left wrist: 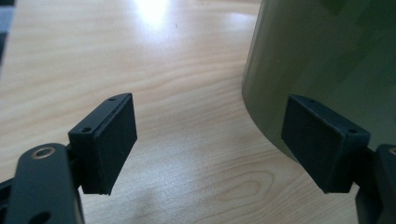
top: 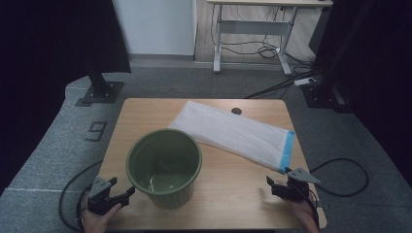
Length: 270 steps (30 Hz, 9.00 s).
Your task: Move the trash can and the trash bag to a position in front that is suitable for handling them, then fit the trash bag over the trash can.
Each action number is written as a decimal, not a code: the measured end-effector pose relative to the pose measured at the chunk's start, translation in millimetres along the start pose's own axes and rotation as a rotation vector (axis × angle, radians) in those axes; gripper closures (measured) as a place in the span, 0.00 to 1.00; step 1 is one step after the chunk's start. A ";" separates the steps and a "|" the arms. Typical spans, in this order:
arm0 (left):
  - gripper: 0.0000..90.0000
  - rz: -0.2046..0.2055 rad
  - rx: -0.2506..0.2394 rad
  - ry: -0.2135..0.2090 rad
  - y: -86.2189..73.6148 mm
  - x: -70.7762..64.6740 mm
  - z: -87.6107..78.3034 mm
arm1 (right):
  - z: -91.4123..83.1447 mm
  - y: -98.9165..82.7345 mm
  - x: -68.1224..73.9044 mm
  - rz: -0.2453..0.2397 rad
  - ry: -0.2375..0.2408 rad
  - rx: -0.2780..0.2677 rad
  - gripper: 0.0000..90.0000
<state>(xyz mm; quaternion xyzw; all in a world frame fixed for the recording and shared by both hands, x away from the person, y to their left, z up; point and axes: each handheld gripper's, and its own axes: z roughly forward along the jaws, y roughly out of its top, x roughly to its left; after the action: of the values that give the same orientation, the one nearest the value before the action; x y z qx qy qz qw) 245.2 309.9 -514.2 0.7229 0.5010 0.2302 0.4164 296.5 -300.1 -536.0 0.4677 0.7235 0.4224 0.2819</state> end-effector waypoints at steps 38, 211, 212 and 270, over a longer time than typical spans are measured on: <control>0.14 0.347 0.041 -0.332 42.7 -66.6 19.4 | -0.5 2.3 3.8 0.028 0.143 0.011 0.16; 0.17 0.171 0.099 -0.189 23.5 -39.5 54.5 | 66.3 28.4 28.3 -0.011 0.069 0.243 0.97; 0.17 0.168 0.098 -0.190 23.4 -38.7 53.9 | 61.1 24.5 28.9 -0.017 0.071 0.248 0.97; 0.17 0.187 0.100 -0.174 24.0 -40.9 54.3 | 115.1 50.3 38.4 -0.023 0.104 0.213 0.98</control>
<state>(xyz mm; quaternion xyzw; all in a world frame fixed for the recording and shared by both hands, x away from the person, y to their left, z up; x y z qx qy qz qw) 282.6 248.7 -520.4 0.8036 0.4043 0.1792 0.3983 395.5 -214.7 -548.2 0.4642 0.7832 0.3636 0.1974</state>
